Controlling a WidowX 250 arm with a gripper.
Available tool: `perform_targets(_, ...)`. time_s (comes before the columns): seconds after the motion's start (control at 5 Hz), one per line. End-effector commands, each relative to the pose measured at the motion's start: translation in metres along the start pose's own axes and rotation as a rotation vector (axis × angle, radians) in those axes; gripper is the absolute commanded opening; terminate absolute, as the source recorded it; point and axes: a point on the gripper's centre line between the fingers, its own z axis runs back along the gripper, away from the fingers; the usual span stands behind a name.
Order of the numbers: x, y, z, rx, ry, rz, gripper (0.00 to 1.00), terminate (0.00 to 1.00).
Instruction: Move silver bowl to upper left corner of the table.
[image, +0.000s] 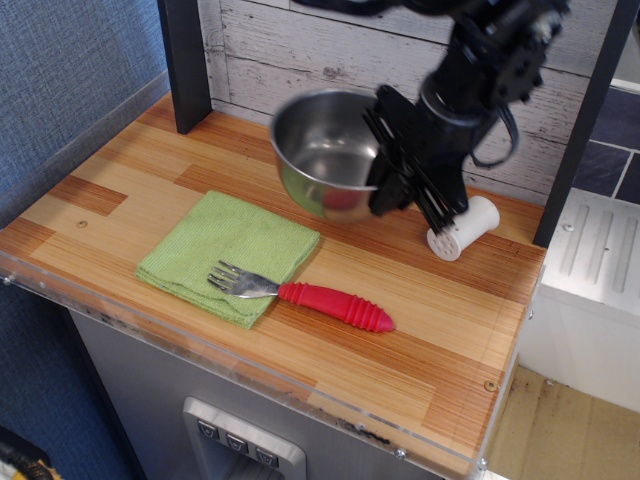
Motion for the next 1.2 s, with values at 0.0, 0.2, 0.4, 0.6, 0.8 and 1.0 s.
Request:
perform_targets(0.0,-0.027,0.054,0.023,0.045,-0.053,0.107,0.00,0.00)
perform_targets(0.2,-0.032,0.074,0.012,0.049,-0.039,0.156,0.00,0.00)
perform_targets(0.4,-0.036,0.087,-0.003,0.045,0.007,0.204,0.00,0.00)
perform_targets(0.6,-0.033,0.097,-0.020,0.045,0.041,0.247,0.00,0.00)
perform_targets(0.8,-0.032,0.099,-0.034,0.045,0.081,0.260,0.00,0.00)
perform_targets(1.0,-0.031,0.098,-0.046,0.041,0.107,0.267,0.00,0.00)
